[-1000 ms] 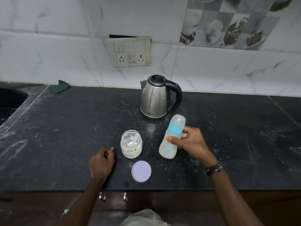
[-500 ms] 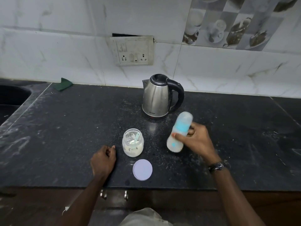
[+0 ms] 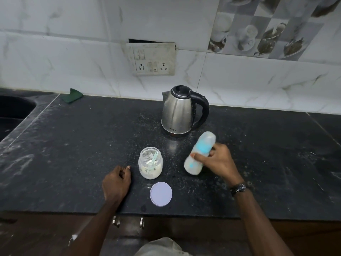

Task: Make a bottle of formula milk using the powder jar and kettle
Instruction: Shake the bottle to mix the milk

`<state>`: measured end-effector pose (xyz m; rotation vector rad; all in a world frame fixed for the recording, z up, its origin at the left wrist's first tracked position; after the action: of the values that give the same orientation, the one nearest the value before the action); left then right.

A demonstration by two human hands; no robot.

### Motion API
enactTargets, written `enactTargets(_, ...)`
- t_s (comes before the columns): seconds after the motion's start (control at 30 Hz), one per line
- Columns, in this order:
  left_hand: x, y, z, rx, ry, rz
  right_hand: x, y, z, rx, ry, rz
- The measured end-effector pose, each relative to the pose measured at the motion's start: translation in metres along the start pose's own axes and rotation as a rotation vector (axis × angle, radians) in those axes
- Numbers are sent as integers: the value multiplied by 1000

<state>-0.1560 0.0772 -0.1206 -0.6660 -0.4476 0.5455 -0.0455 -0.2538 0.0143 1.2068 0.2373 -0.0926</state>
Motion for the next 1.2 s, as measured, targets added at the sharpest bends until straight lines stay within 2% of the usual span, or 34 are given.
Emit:
enactTargets(0.03,0,0,1,1,-4,-3,1,-3,-6,-56,66,-12)
enactTargets(0.1,1,-1,1,1,-4,-1,0,-12,-11,-105,69,9)
enactTargets(0.17,0,-2,1,0,1,5,1,-14,-7,-130,-128,54)
enactTargets(0.2,0,-2,0,-2,1,8,3,-13,-6,-261,-205,65)
enactTargets(0.27,0,-1,0,-5,-5,13,6,-13,-11,-450,-157,54)
enactTargets(0.33,0,-1,2,-10,-11,17,9,-16,-20,-379,-12,28)
enactTargets(0.37,1,-2,2,-13,-9,15,12,-13,-23,-338,0,34)
enactTargets(0.53,0,-1,1,-6,-9,19,48,9,-26,-310,-142,97)
enactTargets(0.77,0,-3,1,-12,-14,24,88,24,-41,-302,-169,127)
enactTargets(0.97,0,-5,2,0,-11,11,96,12,-56,-340,-213,120)
enactTargets(1.2,2,-2,1,8,-4,12,93,-9,-69,-377,-189,85)
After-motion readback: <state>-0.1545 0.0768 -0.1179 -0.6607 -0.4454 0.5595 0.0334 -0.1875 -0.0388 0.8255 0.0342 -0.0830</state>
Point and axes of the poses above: each hand's wrist, its own x-axis towards the middle knuckle, its own z-axis out of the back of the hand, y = z × x, the point moved 5 cm from there along x, towards the middle knuckle, and after that the axes turned 6 degrees about -z, right-handed, at the moved point
